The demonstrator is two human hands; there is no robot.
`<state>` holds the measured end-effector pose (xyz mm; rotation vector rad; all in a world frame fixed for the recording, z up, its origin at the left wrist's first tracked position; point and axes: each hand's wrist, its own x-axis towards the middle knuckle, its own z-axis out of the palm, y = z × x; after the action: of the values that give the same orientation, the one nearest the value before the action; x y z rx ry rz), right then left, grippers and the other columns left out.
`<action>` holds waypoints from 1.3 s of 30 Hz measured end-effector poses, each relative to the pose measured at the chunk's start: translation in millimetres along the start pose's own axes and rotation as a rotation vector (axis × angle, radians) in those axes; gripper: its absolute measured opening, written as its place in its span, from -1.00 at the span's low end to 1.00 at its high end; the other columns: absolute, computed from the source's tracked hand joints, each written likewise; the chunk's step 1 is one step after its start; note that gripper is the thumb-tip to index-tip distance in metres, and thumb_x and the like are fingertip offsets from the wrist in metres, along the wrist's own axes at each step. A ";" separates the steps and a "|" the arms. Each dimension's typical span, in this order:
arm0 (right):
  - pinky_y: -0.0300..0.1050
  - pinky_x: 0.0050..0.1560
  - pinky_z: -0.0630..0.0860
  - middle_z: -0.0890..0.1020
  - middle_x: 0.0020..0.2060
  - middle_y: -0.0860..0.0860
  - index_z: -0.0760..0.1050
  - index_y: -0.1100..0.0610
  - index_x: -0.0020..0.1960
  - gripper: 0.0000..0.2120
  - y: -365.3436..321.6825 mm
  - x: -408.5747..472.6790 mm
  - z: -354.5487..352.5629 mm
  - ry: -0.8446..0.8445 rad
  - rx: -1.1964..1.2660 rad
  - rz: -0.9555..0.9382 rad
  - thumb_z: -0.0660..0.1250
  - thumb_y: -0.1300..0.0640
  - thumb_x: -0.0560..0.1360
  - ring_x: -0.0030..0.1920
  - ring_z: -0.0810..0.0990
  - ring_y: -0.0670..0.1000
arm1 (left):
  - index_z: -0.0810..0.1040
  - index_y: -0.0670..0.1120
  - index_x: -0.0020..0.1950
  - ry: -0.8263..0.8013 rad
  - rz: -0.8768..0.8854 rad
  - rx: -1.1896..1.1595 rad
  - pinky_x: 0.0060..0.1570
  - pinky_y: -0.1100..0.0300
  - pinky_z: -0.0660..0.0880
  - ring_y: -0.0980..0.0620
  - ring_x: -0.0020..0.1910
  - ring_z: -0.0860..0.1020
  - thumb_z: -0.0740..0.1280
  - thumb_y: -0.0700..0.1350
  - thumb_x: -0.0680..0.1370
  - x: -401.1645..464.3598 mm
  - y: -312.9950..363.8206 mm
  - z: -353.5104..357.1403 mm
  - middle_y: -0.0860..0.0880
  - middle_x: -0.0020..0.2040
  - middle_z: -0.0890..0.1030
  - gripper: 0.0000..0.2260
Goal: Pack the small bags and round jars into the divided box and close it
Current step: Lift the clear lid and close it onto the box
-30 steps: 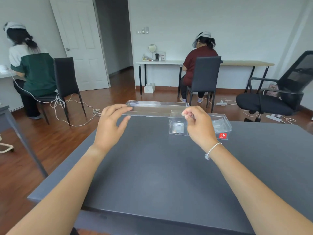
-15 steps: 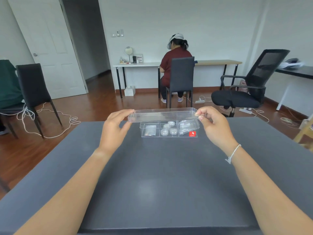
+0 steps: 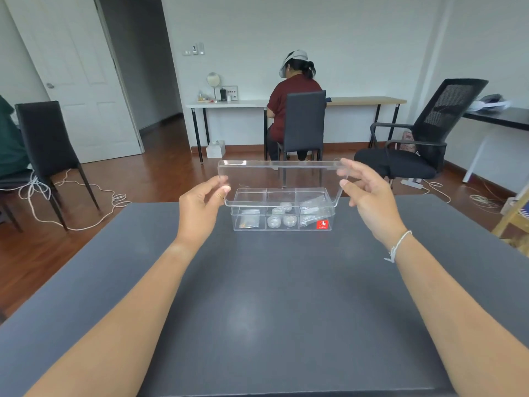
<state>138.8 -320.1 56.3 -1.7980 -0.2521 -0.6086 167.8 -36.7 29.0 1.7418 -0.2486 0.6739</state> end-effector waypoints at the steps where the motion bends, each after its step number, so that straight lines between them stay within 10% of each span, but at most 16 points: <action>1: -0.26 -0.11 0.47 0.59 0.04 -0.11 0.44 -0.14 0.19 -0.66 3.6 1.1 0.3 -0.004 -0.031 0.017 0.23 0.21 0.50 -0.16 0.49 -0.10 | 0.57 0.10 0.06 0.004 -0.014 -0.025 0.07 0.09 0.55 0.11 -0.11 0.60 0.34 -0.13 0.48 1.4 0.4 1.3 0.06 -0.03 0.63 -0.81; 7: 0.04 0.23 0.43 0.63 -0.16 -0.15 0.44 -0.09 0.18 -0.71 17.4 0.9 6.9 -0.012 -0.049 0.132 0.25 0.15 0.49 0.03 0.52 -0.12 | 0.54 -0.02 0.18 0.055 -0.081 -0.067 -0.21 0.32 0.59 0.13 -0.28 0.54 0.34 -0.17 0.47 10.8 1.1 11.9 0.07 -0.23 0.61 -0.72; 14: -0.14 -0.07 0.47 0.69 -0.14 0.03 0.39 -0.09 -0.14 -0.85 30.9 -0.3 15.7 0.139 0.033 0.183 0.27 0.16 0.46 -0.22 0.54 -0.22 | 0.52 0.04 0.09 0.026 -0.095 -0.031 0.03 0.11 0.53 0.07 -0.12 0.57 0.34 -0.12 0.48 6.0 -10.4 17.7 0.05 -0.09 0.65 -0.80; 19: -0.23 -0.11 0.47 0.66 -0.09 -0.04 0.44 -0.04 0.01 -0.85 39.9 0.8 18.9 0.102 0.030 0.190 0.31 0.10 0.45 -0.14 0.56 -0.25 | 0.36 0.06 0.34 -0.115 -0.128 0.053 -0.07 0.57 0.31 0.32 0.02 0.47 0.37 -0.02 0.45 5.3 -18.3 16.5 0.13 0.13 0.54 -0.52; 27: -0.36 -0.02 0.35 0.52 0.02 -0.15 0.28 -0.05 0.36 -0.51 47.1 -2.8 22.3 -0.064 -0.087 0.191 0.29 0.18 0.47 0.02 0.46 -0.07 | 0.05 0.10 0.47 -0.298 -0.162 0.150 0.09 0.40 0.23 0.18 0.26 0.26 0.40 -0.09 0.43 7.7 -28.8 17.7 0.16 0.28 0.28 -0.27; 39: -0.19 0.10 0.31 0.45 0.06 -0.13 0.31 -0.04 0.34 -0.57 55.6 -3.8 21.1 -0.015 -0.163 0.214 0.26 0.06 0.49 0.02 0.39 -0.09 | 0.22 0.06 0.42 -0.212 -0.270 0.032 0.26 0.22 0.18 0.16 0.36 0.27 0.43 -0.03 0.40 6.1 -36.7 27.4 0.11 0.39 0.38 -0.35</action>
<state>167.2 -317.2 4.0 -1.9558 -0.0194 -0.4743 199.5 -50.9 -1.4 1.8372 -0.1436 0.2993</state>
